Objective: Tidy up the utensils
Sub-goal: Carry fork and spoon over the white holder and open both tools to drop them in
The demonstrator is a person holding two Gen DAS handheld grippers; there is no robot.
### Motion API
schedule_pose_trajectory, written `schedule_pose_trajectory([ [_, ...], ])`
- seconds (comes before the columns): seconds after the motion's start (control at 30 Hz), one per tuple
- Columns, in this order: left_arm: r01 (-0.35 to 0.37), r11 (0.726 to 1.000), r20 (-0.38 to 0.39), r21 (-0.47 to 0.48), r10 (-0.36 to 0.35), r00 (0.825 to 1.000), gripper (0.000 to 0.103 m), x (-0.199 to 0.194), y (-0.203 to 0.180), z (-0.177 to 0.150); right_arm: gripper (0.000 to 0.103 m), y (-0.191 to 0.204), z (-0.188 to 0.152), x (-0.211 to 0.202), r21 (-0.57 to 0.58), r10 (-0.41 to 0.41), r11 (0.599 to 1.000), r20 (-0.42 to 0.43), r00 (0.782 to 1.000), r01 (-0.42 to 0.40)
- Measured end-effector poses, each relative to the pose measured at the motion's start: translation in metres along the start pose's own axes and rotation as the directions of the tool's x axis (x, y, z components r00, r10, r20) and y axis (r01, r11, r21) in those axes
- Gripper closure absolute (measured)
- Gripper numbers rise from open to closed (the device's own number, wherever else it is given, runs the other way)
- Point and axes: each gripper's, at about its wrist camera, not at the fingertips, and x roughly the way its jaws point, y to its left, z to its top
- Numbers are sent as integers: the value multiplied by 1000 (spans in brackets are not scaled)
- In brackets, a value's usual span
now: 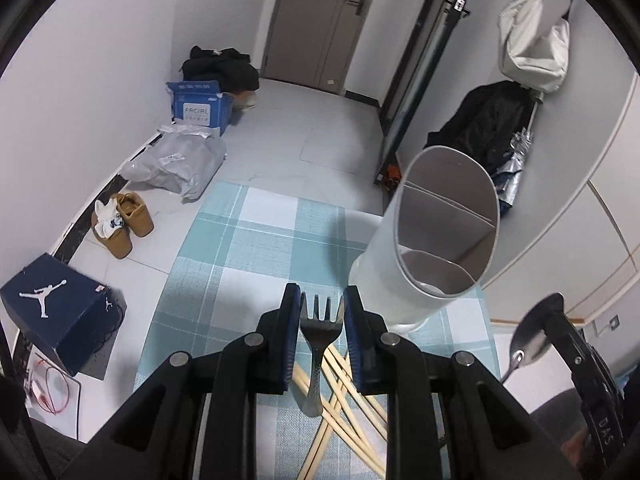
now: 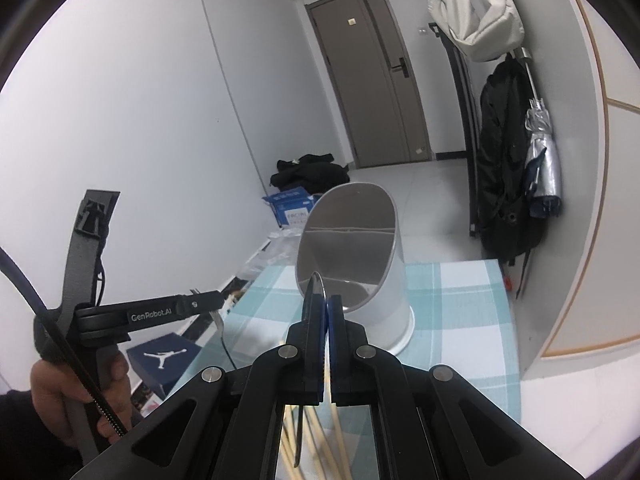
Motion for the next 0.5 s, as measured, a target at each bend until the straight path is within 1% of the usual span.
schedule_pose_trajectory([
  [0.27,31,998,-6,57,-31,1000,86,-12,-14,2,102,-1,3,-2,-1,-21,1000,10,1000,21],
  [0.5,70,994,6,87,-71,997,86,-29,-25,12,102,-3,13,-12,-1,-36,999,43,998,36],
])
